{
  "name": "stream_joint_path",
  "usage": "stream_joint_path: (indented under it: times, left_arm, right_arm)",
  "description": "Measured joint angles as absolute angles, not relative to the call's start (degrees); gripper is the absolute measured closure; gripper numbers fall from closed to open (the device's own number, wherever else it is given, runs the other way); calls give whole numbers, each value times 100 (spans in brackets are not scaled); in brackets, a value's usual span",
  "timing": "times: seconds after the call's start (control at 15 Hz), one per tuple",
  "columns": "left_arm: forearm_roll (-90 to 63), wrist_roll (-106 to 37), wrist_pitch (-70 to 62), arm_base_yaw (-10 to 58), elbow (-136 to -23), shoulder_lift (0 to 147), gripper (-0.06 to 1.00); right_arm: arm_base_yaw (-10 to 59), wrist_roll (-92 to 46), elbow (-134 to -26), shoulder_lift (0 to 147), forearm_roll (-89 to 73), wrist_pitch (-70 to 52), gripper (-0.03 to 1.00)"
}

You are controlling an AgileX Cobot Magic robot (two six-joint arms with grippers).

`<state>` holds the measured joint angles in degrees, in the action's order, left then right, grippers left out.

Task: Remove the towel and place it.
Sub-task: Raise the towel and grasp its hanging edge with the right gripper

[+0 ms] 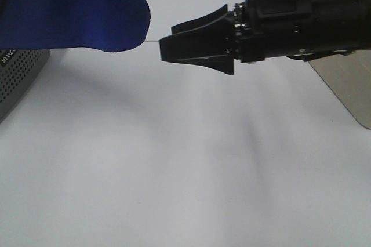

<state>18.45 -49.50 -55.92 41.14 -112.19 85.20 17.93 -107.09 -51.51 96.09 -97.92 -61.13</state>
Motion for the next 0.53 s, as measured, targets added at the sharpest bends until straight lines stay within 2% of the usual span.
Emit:
stream_joint_path:
  times: [0.27, 0.53]
  left_arm:
    - [1742, -4950, -5592, 4114, -11219, 8520, 94]
    - [1576, -4950, -5644, 4114, -11219, 8520, 94]
  right_arm:
    - [2326, -10949, -6154, 10399, -9947, -5930, 19]
    - [2389, -11047, -6325, 10525, -9952, -5942, 19]
